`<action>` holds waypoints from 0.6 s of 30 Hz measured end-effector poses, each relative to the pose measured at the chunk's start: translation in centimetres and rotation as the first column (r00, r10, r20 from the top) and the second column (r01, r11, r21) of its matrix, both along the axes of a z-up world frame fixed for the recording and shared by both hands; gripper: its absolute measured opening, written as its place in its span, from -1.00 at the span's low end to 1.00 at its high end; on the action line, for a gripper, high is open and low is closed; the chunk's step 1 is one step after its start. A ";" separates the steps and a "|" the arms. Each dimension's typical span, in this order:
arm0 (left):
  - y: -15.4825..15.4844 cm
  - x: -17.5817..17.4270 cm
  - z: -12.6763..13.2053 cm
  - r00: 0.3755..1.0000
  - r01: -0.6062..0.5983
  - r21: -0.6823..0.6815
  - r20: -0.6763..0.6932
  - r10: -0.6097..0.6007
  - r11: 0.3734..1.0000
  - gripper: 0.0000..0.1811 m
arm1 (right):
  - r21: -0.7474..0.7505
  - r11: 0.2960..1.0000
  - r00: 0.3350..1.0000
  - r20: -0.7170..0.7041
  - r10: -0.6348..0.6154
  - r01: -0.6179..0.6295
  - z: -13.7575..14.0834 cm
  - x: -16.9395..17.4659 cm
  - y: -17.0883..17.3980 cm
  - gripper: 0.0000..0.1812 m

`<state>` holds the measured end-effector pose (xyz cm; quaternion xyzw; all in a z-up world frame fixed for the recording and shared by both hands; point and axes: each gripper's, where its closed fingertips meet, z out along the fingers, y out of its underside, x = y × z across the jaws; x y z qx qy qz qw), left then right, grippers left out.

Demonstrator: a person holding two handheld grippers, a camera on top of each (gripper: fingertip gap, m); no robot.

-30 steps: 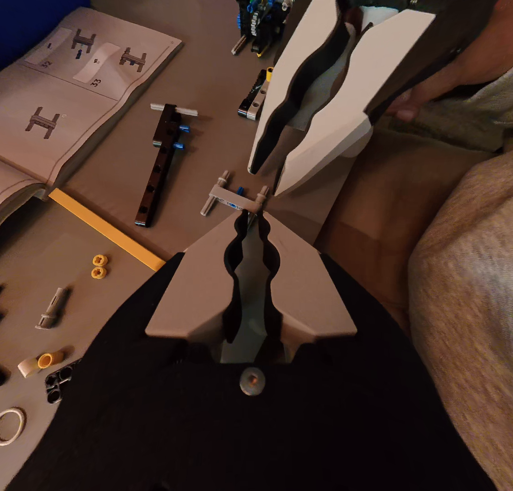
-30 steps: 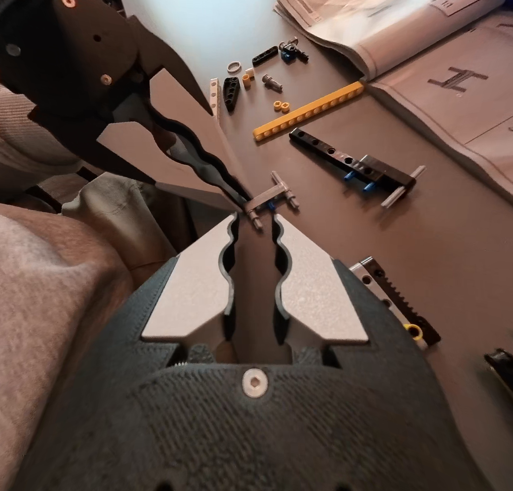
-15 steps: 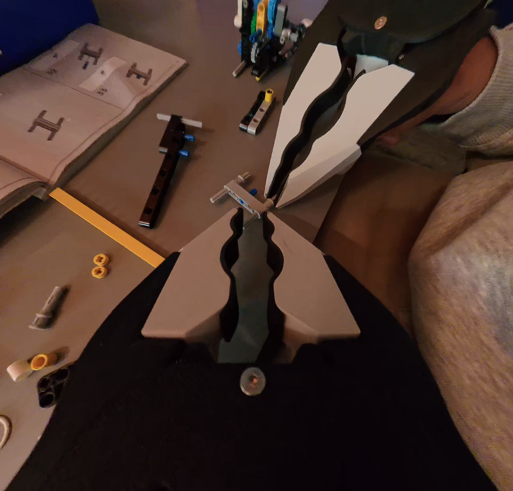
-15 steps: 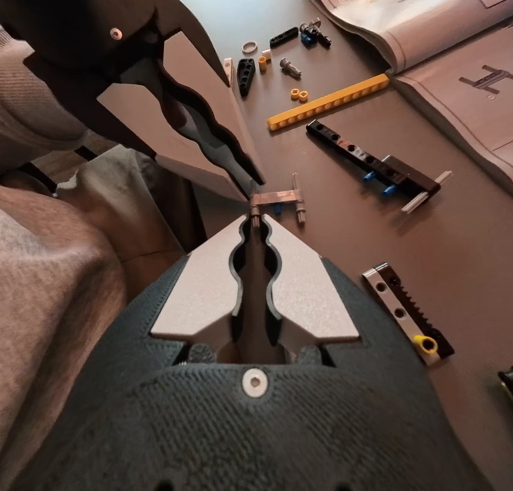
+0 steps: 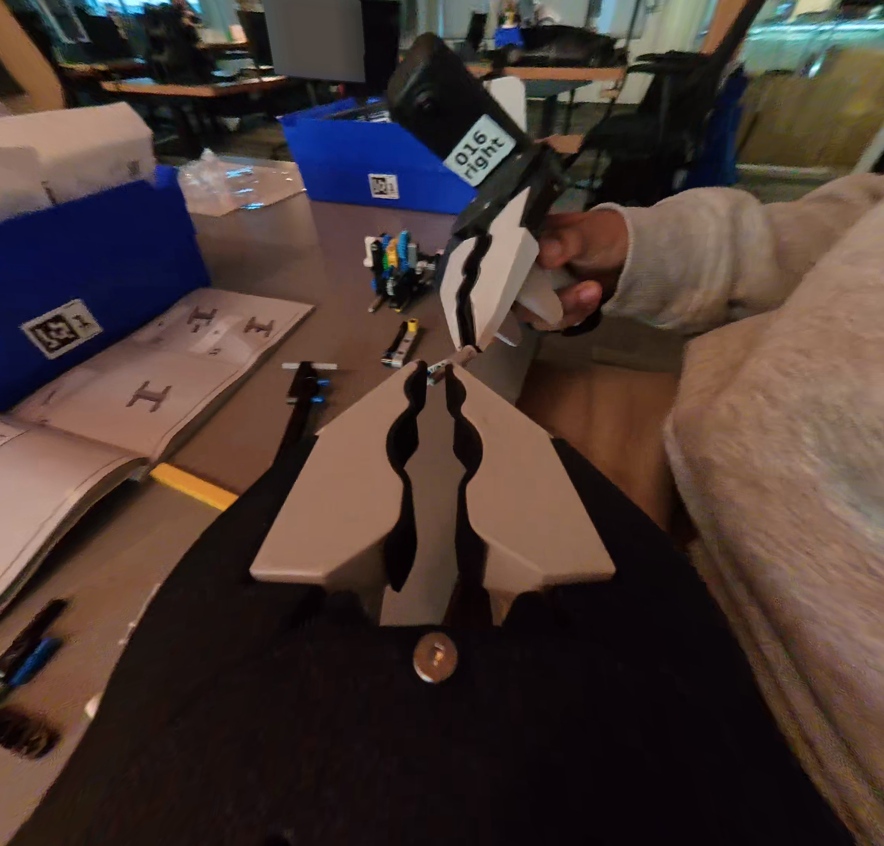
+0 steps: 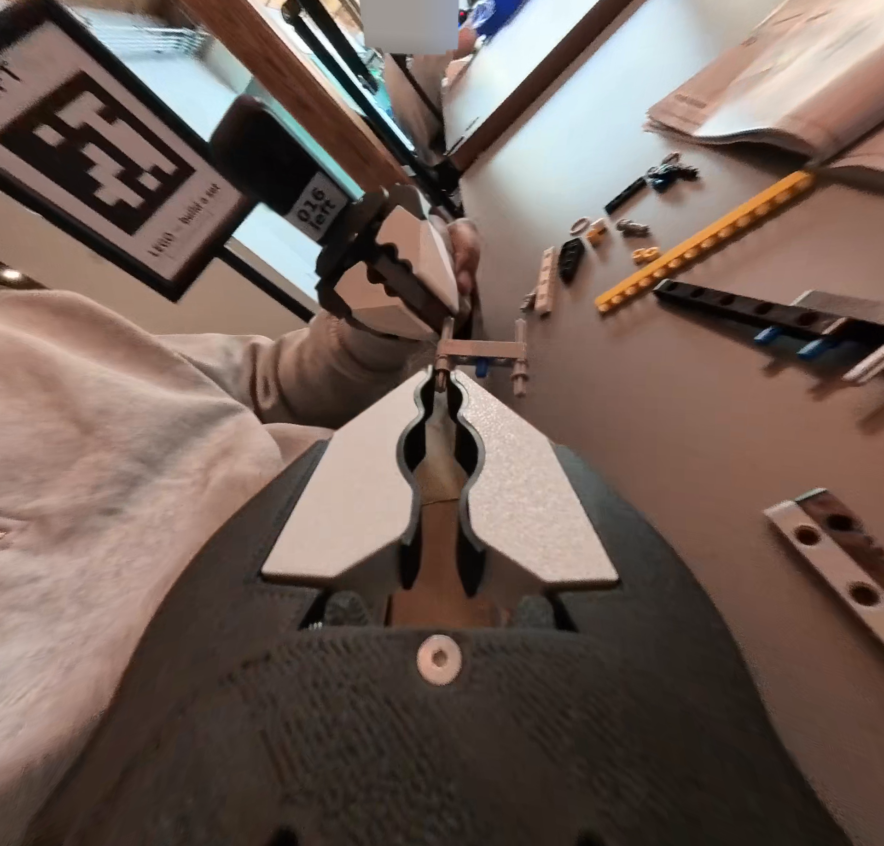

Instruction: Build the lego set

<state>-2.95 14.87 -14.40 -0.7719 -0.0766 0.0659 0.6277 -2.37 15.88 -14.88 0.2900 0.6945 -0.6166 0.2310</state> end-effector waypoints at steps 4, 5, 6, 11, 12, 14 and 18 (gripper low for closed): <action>-0.1 1.1 0.3 0.999 0.040 -0.017 0.010 -0.040 0.999 -0.85 | -0.050 0.996 0.992 0.095 0.084 -0.079 0.2 1.4 -0.4 -0.98; 0.0 1.2 0.3 0.999 0.039 -0.022 0.003 -0.039 0.999 -0.81 | -0.060 0.994 0.987 0.124 0.102 -0.096 0.2 1.6 -0.5 -0.98; 0.1 1.4 0.3 0.999 0.040 -0.023 -0.005 -0.040 0.999 -0.81 | -0.070 0.992 0.981 0.152 0.118 -0.108 0.2 1.8 -0.5 -0.98; 0.4 2.4 0.4 0.996 0.080 -0.052 -0.030 -0.081 0.995 -0.85 | -0.173 0.975 0.947 0.266 0.180 -0.137 1.2 2.3 0.1 -0.97; 0.4 2.7 0.4 0.995 0.100 -0.056 -0.018 -0.101 0.993 -0.85 | -0.196 0.971 0.941 0.280 0.192 -0.140 1.5 2.4 0.2 -0.97; 0.7 3.3 0.4 0.991 0.129 -0.059 -0.013 -0.130 0.990 -0.85 | -0.205 0.967 0.931 0.300 0.207 -0.149 1.5 2.6 0.4 -0.97; 1.8 4.0 0.4 0.987 0.149 -0.081 -0.052 -0.153 0.986 -0.84 | -0.221 0.960 0.899 0.363 0.246 -0.173 1.2 3.4 0.3 -0.97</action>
